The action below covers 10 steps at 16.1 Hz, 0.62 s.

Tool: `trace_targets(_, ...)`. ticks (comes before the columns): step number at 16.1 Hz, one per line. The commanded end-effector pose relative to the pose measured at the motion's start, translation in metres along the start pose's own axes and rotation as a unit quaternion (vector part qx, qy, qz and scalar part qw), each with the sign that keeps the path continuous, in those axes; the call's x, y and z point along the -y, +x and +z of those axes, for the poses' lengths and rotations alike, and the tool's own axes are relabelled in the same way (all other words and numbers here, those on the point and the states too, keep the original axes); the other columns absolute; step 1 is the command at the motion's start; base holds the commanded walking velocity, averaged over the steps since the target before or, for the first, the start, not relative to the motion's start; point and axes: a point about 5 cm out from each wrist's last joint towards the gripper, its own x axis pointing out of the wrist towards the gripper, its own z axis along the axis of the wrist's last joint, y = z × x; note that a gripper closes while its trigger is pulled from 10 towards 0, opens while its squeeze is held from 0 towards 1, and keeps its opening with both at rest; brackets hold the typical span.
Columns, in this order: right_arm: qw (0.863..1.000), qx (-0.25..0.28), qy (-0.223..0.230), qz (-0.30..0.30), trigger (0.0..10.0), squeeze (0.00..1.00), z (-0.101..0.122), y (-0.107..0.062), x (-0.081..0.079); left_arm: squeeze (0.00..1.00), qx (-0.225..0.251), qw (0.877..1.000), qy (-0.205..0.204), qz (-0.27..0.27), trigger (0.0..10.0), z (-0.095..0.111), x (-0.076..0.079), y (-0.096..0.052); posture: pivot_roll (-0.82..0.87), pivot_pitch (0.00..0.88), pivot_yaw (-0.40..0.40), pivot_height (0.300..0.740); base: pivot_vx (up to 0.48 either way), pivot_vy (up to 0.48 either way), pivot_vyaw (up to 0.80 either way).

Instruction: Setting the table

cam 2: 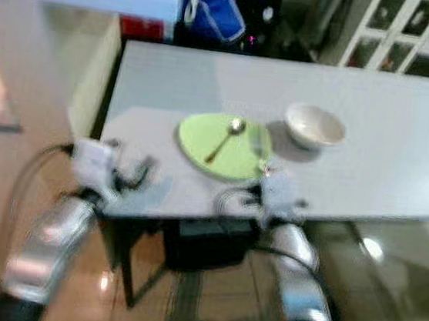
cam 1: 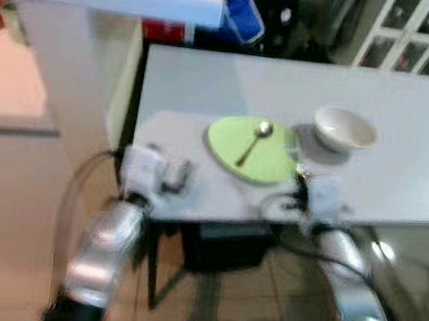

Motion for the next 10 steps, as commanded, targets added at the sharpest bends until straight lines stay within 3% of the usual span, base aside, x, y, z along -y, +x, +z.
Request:
trace_targets(1,1.000,0.023,0.003,0.005,10.0,0.00,0.011,0.005,-0.004,0.00,0.009,1.000,0.006,0.010,10.0,0.005,-0.009,-0.002,0.09,0.000,-0.056,0.740,0.000,0.000,0.00)
trace_targets(6,1.000,0.027,0.010,0.000,10.0,0.00,0.015,0.008,-0.004,0.00,0.011,1.000,0.004,0.015,10.0,0.007,-0.011,-0.001,0.09,0.000,-0.052,0.740,0.000,0.000,0.00)
trace_targets(10,0.999,0.035,0.020,-0.016,10.0,0.00,0.026,0.021,-0.002,0.00,0.009,1.000,0.004,0.014,10.0,0.007,-0.011,-0.001,0.10,0.000,-0.046,0.740,0.000,0.000,0.00)
